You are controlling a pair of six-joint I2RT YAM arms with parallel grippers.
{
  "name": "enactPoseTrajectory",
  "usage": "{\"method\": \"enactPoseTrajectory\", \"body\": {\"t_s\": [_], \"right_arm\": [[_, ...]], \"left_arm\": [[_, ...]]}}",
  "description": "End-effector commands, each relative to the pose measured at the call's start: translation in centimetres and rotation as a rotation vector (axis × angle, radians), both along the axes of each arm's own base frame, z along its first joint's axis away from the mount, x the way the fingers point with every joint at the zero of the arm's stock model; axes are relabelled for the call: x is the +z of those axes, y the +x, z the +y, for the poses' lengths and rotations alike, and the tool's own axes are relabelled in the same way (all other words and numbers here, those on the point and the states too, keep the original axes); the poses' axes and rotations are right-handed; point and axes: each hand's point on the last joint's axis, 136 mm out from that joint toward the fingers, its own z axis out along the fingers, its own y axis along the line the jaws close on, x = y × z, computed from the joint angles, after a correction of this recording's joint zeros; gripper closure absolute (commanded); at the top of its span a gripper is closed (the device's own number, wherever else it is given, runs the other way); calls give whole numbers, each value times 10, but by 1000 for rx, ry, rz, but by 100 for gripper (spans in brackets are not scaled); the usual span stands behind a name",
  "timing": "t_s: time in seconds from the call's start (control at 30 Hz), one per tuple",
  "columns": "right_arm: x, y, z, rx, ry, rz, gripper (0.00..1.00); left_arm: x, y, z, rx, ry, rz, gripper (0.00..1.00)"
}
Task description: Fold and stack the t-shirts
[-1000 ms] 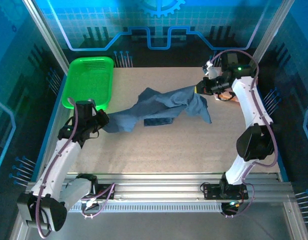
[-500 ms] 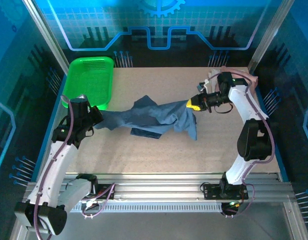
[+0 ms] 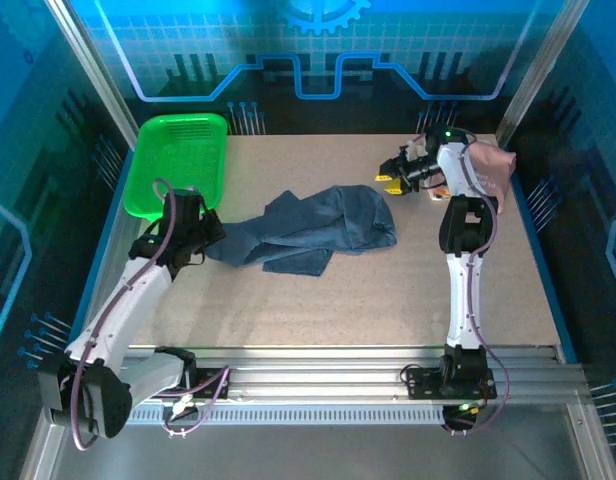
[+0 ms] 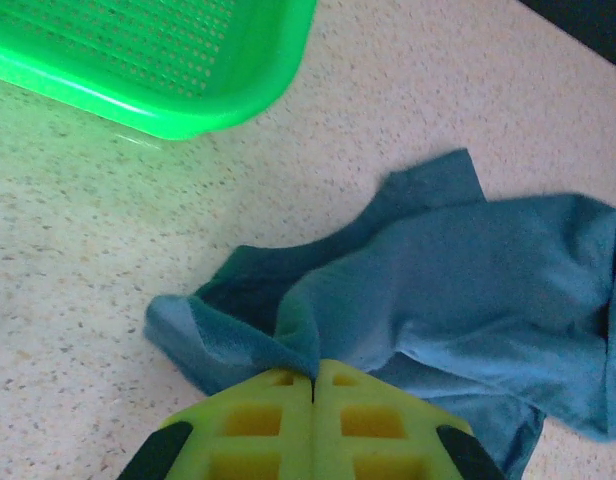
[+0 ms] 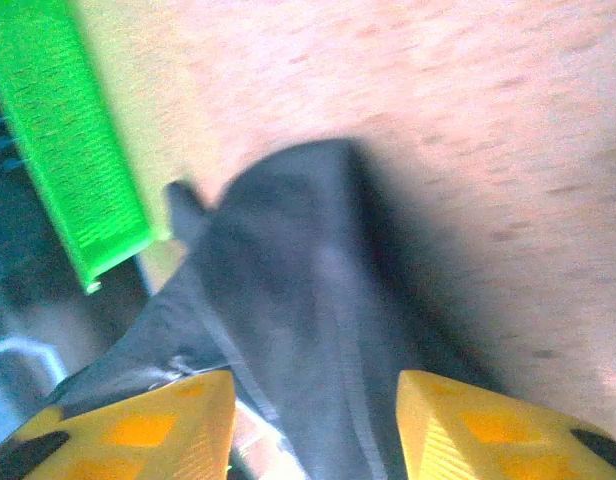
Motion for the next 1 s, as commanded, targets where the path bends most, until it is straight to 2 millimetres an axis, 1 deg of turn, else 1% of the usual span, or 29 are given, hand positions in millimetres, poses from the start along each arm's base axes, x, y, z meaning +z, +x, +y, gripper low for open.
{"method": "enactPoseTrajectory", "body": {"t_s": [0.0,0.03,0.07,0.13,0.2,0.23,0.3,0.37,0.4,0.47,0.5,0.53,0.57,0.67,0.8,0.87,0.97], "right_arm": [[65,-8,-22,-33,-241,-138,42],[70,-19,-23,-15,-285,-163,41],[84,-33,-24,-10,-332,-202,40],[95,-61,-27,-7,-408,-230,40],[99,-96,-17,18,-426,-229,40],[98,-111,-9,36,-423,-219,40],[87,-145,9,70,-398,-158,41],[69,-168,21,77,-367,-95,42],[60,-174,21,61,-377,-83,42],[46,-176,19,18,-368,-70,42],[39,-173,15,-9,-372,-60,42],[33,-170,7,-32,-397,-55,42],[28,-165,-6,-71,-442,-51,42],[20,-140,-41,-210,-474,-74,43],[15,-104,-73,-347,-441,-108,43],[10,-90,-83,-385,-443,-107,43],[-3,-73,-89,-402,-457,-79,43]], "left_arm": [[0,4,-8,-23,8,-23,100],[0,4,-10,-24,3,-23,100],[-1,3,-12,-28,-3,-22,100],[-3,1,-15,-36,-10,-18,100],[-4,-1,-16,-45,-10,-14,100],[-4,-2,-17,-49,-10,-17,100],[-5,-4,-17,-52,-13,-17,100],[-5,-5,-19,-60,-23,-24,100],[-4,-5,-19,-65,-25,-28,100],[-4,-5,-20,-70,-29,-32,100],[-4,-4,-21,-76,-31,-34,100],[-3,-4,-22,-80,-30,-37,100],[-4,-4,-22,-83,-27,-34,100],[-3,-3,-24,-97,-30,-38,100],[-3,-5,-26,-112,-36,-38,100],[-3,-7,-26,-111,-39,-39,100],[-6,-10,-25,-108,-46,-36,100]]}}
